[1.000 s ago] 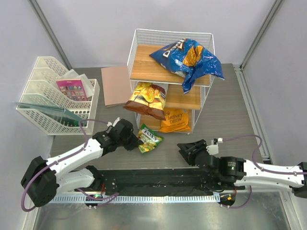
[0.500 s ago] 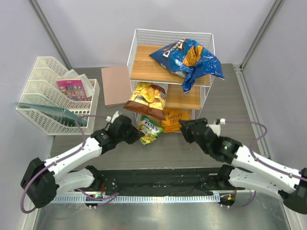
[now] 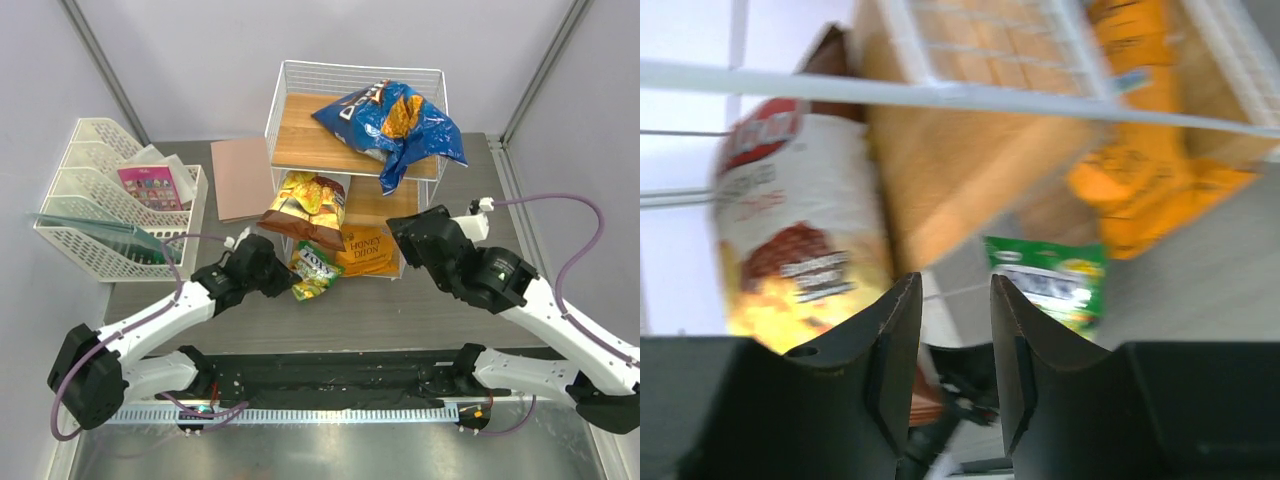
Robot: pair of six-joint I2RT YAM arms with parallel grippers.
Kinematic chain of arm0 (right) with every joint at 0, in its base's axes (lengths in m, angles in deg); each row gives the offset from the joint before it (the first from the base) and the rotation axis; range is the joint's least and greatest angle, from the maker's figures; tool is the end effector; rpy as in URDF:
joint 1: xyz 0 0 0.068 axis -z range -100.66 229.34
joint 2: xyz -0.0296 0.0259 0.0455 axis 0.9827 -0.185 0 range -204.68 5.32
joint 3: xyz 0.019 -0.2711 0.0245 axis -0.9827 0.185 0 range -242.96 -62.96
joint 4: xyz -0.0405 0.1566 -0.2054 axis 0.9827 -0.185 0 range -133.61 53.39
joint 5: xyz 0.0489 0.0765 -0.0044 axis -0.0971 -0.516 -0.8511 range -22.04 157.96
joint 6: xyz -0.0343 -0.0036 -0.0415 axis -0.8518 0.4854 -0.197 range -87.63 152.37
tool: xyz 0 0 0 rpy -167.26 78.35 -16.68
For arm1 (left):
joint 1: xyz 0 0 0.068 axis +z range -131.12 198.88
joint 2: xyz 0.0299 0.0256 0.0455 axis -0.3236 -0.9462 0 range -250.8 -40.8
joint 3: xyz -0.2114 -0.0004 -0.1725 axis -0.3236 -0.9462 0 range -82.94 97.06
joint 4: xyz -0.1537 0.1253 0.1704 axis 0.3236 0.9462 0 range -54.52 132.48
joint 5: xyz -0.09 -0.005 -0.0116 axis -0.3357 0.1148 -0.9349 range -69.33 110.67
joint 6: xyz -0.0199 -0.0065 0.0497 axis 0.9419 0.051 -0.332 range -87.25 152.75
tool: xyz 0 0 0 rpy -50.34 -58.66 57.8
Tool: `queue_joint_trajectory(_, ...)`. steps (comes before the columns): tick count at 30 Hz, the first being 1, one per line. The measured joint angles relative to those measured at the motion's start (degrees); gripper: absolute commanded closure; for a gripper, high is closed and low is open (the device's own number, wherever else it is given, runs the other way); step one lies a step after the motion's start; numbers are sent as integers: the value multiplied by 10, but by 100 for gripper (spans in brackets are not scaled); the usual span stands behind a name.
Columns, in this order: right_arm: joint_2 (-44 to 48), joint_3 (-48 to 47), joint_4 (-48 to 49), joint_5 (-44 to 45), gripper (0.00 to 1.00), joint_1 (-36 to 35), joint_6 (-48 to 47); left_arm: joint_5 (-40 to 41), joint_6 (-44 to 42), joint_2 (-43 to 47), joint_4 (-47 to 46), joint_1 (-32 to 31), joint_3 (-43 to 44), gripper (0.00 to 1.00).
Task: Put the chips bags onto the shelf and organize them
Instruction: Place the potato chip on the shelf.
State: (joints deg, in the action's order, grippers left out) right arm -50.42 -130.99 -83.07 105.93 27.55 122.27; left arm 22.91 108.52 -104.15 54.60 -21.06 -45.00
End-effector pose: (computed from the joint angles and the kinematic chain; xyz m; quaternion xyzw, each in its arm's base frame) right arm 0.1301 0.1297 0.3851 0.4168 0.7400 0.3239 0.4168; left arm 0.1747 -0.1444 0.2217 -0.2908 0.8751 -0.3176 0.2208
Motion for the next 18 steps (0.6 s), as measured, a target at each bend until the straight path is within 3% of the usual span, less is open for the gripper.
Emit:
queue_joint_trajectory(10, 97, 12, -241, 46, 65, 1, 77, -33, -14, -38, -6, 9, 15, 100)
queue_joint_trajectory(15, 31, -47, -291, 75, 65, 25, 64, -41, -16, -43, -7, 10, 16, 100)
queue_joint_trajectory(18, -17, -90, -298, 78, 65, 73, 30, -44, -17, -43, -7, 11, 17, 100)
